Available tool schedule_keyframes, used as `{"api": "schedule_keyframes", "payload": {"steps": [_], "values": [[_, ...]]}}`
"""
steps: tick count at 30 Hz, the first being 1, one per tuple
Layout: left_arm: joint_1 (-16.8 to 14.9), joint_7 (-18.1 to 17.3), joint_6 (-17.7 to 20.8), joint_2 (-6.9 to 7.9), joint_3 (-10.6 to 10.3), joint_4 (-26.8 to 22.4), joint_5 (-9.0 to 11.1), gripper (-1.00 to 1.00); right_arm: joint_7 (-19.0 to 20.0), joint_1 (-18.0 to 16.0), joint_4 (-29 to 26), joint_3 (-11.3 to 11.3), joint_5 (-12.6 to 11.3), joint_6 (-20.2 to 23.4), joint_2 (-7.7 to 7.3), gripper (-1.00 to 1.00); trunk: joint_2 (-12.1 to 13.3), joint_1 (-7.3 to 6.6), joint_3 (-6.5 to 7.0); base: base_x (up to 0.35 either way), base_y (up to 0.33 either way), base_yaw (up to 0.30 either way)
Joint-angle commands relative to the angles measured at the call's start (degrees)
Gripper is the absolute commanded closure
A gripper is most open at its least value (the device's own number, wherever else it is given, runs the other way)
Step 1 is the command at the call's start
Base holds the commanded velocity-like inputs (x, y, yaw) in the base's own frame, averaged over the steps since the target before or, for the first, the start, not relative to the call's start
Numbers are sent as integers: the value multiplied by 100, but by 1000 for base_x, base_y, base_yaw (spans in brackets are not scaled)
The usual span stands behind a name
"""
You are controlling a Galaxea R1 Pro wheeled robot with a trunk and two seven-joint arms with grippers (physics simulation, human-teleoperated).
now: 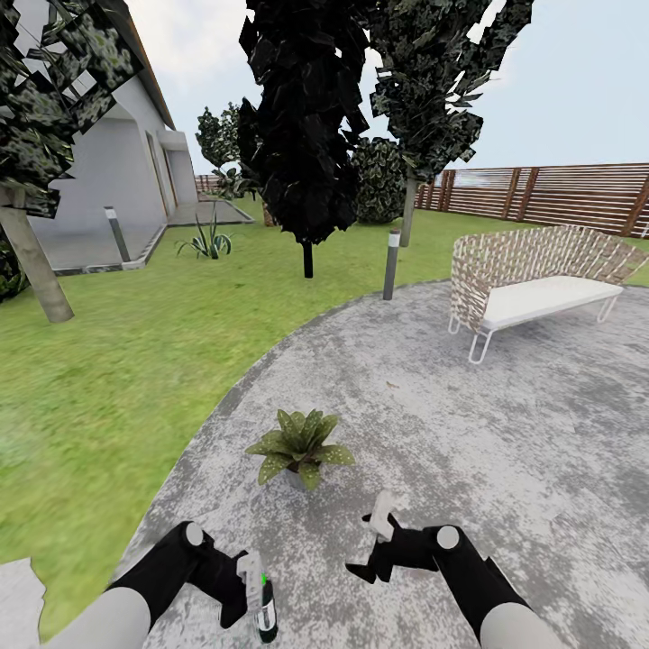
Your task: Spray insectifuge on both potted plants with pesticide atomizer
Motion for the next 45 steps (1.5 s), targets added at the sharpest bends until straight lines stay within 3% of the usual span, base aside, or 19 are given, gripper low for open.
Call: {"api": "schedule_keyframes", "payload": {"steps": [1, 3, 4, 14, 17, 21, 22, 29, 36, 45], "values": [[-2, -1, -39, -29, -26, -3, 16, 100, 64, -3, 6, -48, 67, -35, 13, -100, -2, -1, -6, 0, 0, 0], [-2, 1, -39, -89, -29, 1, 84, 100, 128, -3, 71, -49, 71, -30, 16, -100, -2, -1, -6, 0, 0, 0], [-2, 3, -39, -118, -29, 2, 612, 100, 519, -3, 207, -49, 72, -29, 17, -100, -2, -1, -6, 0, 0, 0], [-2, 6, -21, -175, -52, 3, 531, 100, 516, -3, 367, -48, 73, -27, 23, -100, -2, -1, -6, 0, 0, 0], [-2, 8, -7, -175, -125, 3, 388, 100, 521, -3, 362, -45, 67, -27, 38, -100, -2, -1, -6, 0, 0, 0], [-2, 10, 32, -175, -184, 3, 153, 100, 538, -3, 340, -27, 65, -34, 244, -100, -2, -1, -6, 0, 0, 0], [-2, 16, 37, -175, -185, 3, 125, 100, 540, -3, 340, -25, 65, -34, 281, 100, -2, -1, -6, 0, 0, 0], [-2, 143, 57, -179, -190, 5, 66, 100, 564, -3, 281, -14, 65, -35, 584, 100, -2, -1, -6, 0, 0, 0], [-2, 148, 66, -183, -183, 3, -22, 100, 943, -5, 158, -19, 65, -43, 606, 100, -2, -1, -6, 0, 0, 0], [-2, 141, 60, -242, -179, 3, -66, 100, 989, -3, 181, -13, 73, -183, 593, 100, -2, -1, -6, 0, 0, 0]]}}
